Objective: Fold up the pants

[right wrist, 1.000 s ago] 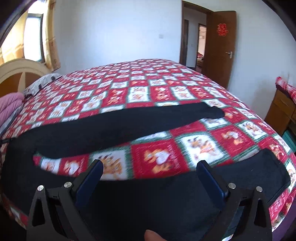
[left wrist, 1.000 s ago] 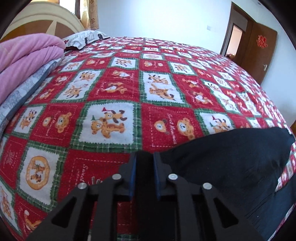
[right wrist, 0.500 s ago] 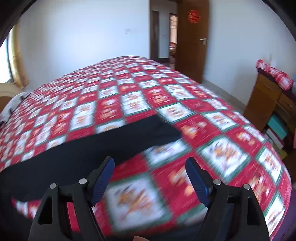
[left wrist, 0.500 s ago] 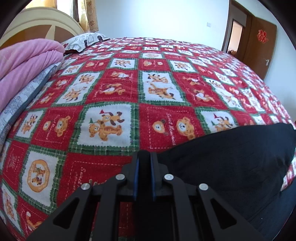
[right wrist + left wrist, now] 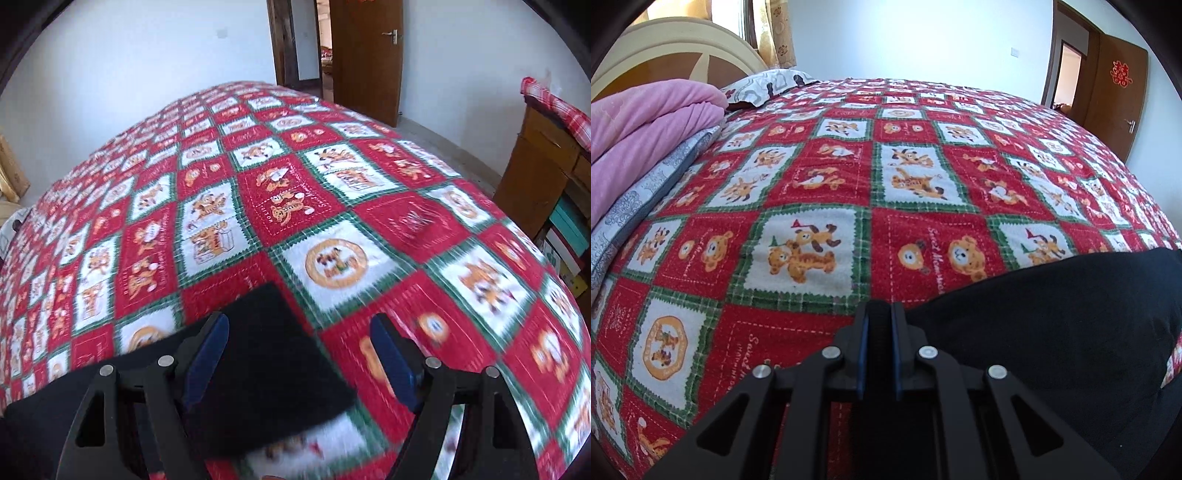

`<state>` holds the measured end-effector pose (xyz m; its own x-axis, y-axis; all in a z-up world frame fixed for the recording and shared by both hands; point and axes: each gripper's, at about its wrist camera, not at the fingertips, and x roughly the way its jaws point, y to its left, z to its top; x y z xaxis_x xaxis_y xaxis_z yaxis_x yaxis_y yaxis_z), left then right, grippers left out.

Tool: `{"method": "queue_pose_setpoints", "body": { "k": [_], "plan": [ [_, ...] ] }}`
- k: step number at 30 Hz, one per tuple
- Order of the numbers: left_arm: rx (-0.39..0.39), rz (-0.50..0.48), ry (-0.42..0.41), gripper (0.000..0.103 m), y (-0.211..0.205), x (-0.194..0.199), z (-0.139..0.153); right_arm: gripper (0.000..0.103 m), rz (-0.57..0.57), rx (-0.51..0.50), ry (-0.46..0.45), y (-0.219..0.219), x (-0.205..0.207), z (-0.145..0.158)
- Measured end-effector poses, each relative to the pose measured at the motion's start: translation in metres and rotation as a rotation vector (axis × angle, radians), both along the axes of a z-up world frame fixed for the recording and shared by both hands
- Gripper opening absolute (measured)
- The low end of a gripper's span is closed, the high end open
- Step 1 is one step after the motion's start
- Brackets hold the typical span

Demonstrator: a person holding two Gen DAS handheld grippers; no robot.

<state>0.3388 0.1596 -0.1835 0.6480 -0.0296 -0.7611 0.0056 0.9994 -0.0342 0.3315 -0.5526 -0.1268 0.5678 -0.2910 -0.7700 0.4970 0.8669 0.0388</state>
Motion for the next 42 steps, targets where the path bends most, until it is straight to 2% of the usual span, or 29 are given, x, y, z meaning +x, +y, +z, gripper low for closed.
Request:
{"method": "queue_pose_setpoints", "body": {
  "k": [4, 7, 9, 10, 12, 13, 14, 16, 17, 23, 28, 39, 42],
  "plan": [
    [0.017, 0.000, 0.000, 0.011, -0.002, 0.002, -0.002, 0.080, 0.013, 0.014, 0.043, -0.012, 0.028, -0.017],
    [0.028, -0.001, -0.002, 0.011, -0.004, 0.001, -0.003, 0.074, 0.031, 0.059, 0.069, -0.018, 0.038, -0.028],
    [0.030, -0.001, -0.002, 0.011, -0.004, 0.002, -0.003, 0.069, 0.060, 0.052, 0.081, -0.016, 0.043, -0.031],
    [0.030, -0.001, -0.002, 0.011, -0.004, 0.002, -0.003, 0.061, 0.075, 0.048, 0.087, -0.014, 0.044, -0.032],
    [0.033, -0.001, -0.003, 0.011, -0.004, 0.002, -0.003, 0.055, 0.106, 0.034, 0.104, -0.008, 0.046, -0.034],
    [0.034, 0.000, -0.003, 0.011, -0.004, 0.002, -0.003, 0.045, 0.118, 0.029, 0.107, -0.006, 0.047, -0.035],
    [0.037, 0.000, -0.003, 0.011, -0.004, 0.002, -0.003, 0.027, 0.128, 0.029, 0.110, -0.005, 0.047, -0.036],
    [0.043, 0.000, -0.004, 0.011, -0.005, 0.002, -0.004, 0.016, 0.138, 0.032, 0.106, -0.003, 0.048, -0.036],
    [0.045, 0.000, -0.004, 0.011, -0.006, 0.002, -0.004, 0.007, 0.140, 0.037, 0.100, -0.003, 0.047, -0.035],
    [0.042, 0.002, -0.012, 0.011, -0.006, 0.000, -0.002, 0.005, 0.150, -0.010, 0.056, 0.007, 0.037, -0.017],
    [0.014, 0.008, -0.055, 0.011, -0.001, -0.008, 0.009, 0.005, 0.159, -0.063, 0.001, 0.018, 0.020, 0.004],
    [-0.135, 0.001, -0.178, 0.011, 0.009, -0.031, 0.047, 0.005, 0.184, -0.148, -0.162, 0.037, -0.051, 0.056],
    [-0.198, 0.000, -0.198, 0.011, 0.014, -0.043, 0.055, 0.005, 0.187, -0.158, -0.194, 0.041, -0.075, 0.065]
  ]
}}
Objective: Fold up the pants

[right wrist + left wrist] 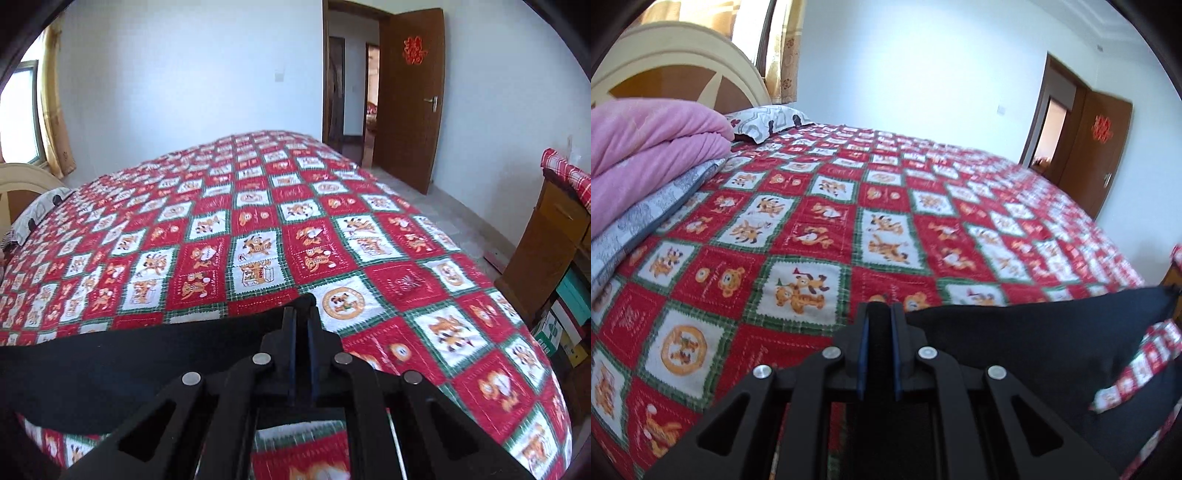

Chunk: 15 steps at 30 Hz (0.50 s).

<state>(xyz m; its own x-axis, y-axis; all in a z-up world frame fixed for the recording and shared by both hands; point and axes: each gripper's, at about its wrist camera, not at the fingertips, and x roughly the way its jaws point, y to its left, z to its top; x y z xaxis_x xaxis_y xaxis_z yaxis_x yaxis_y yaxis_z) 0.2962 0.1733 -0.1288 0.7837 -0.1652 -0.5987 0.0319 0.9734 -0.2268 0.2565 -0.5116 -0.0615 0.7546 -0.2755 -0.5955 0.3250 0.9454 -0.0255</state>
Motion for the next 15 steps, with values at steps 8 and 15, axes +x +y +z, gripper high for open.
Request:
{"method": "queue_pose_setpoints", "body": {
  "k": [8, 15],
  "plan": [
    [-0.128, -0.030, -0.070, 0.011, 0.012, -0.045, 0.010, 0.005, 0.009, -0.008, -0.066, 0.012, -0.067, 0.008],
    [-0.182, -0.067, -0.090, 0.011, 0.019, -0.089, 0.000, 0.005, 0.024, -0.042, -0.118, 0.019, -0.126, 0.007]
  ]
}}
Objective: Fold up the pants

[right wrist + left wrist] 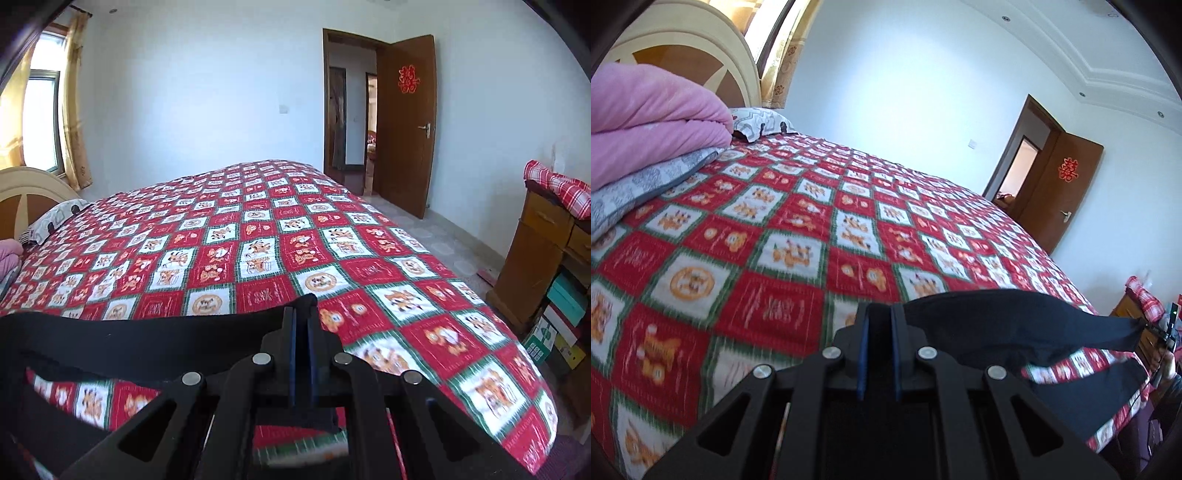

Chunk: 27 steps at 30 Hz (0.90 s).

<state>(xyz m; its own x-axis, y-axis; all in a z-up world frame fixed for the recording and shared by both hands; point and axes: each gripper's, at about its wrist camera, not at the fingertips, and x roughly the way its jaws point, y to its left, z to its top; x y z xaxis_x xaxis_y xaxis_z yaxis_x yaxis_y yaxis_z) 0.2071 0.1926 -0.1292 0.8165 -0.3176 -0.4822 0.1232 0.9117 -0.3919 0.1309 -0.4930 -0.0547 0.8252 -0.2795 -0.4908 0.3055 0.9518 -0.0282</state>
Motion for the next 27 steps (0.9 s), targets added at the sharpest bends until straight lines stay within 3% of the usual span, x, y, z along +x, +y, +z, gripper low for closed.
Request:
{"method": "queue_pose_setpoints", "body": {
  "k": [8, 20, 27],
  "plan": [
    [-0.006, -0.045, 0.024, 0.011, 0.011, -0.047, -0.023, 0.005, -0.029, 0.028, 0.035, -0.008, -0.052, -0.021],
    [0.036, -0.105, 0.028, 0.012, 0.015, -0.074, -0.058, 0.005, -0.137, 0.059, 0.186, -0.019, -0.095, -0.054],
    [0.110, -0.106, 0.011, 0.022, 0.019, -0.086, -0.060, 0.005, -0.146, 0.091, 0.225, -0.021, -0.113, -0.056]
  ]
}}
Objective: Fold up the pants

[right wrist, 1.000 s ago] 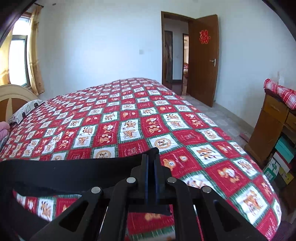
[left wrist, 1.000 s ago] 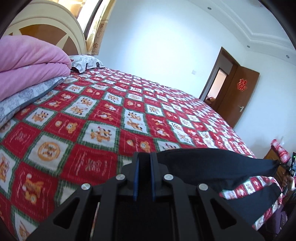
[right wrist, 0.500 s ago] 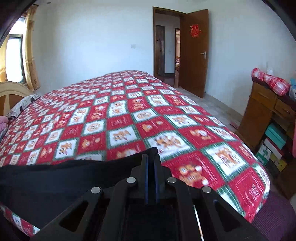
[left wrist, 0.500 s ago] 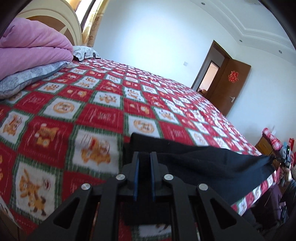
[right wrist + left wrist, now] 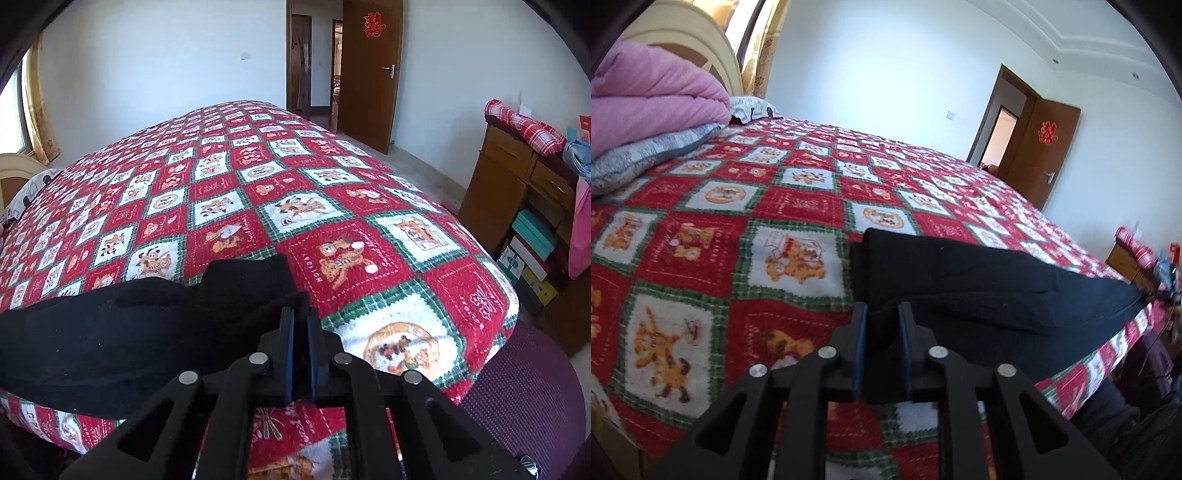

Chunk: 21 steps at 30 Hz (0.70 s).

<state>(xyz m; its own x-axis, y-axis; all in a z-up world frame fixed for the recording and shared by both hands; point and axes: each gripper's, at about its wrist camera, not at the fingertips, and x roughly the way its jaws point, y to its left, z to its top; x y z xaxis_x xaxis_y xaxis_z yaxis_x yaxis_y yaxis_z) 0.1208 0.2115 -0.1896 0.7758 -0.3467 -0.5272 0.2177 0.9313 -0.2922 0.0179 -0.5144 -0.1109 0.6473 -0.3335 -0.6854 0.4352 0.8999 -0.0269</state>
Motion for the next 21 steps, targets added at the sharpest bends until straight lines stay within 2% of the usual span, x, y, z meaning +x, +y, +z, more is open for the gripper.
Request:
{"method": "queue_pose_setpoints", "body": {
  "k": [1, 3, 5, 6, 7, 10, 13, 16, 21],
  "plan": [
    [0.015, 0.003, -0.004, 0.022, 0.001, -0.002, 0.000, 0.007, -0.001, 0.013, -0.004, -0.002, -0.003, 0.001],
    [0.044, -0.002, -0.006, 0.026, 0.004, -0.007, 0.000, 0.019, -0.028, 0.015, 0.000, -0.004, -0.007, 0.004],
    [0.087, 0.012, -0.012, 0.042, 0.006, -0.012, 0.000, 0.047, -0.064, -0.008, -0.001, -0.003, -0.010, 0.008],
    [0.112, 0.021, -0.020, 0.051, 0.008, -0.017, 0.001, 0.049, -0.081, -0.019, -0.002, -0.003, -0.013, 0.011],
    [0.126, 0.025, -0.026, 0.054, 0.010, -0.020, 0.001, 0.050, -0.110, -0.048, 0.004, -0.001, -0.015, 0.015],
    [0.153, 0.045, -0.018, 0.054, 0.019, -0.025, -0.001, 0.050, -0.145, -0.117, 0.005, 0.010, -0.018, 0.025],
    [0.118, 0.060, -0.014, 0.054, 0.028, -0.028, -0.001, 0.050, -0.117, -0.148, -0.019, 0.036, -0.016, 0.037],
    [0.086, 0.031, -0.036, 0.055, 0.022, -0.032, 0.005, 0.050, 0.039, -0.175, -0.043, 0.092, -0.003, 0.046],
    [0.119, -0.052, -0.058, 0.054, -0.006, -0.030, 0.010, 0.050, 0.356, -0.251, -0.016, 0.198, 0.016, 0.032]
  ]
}}
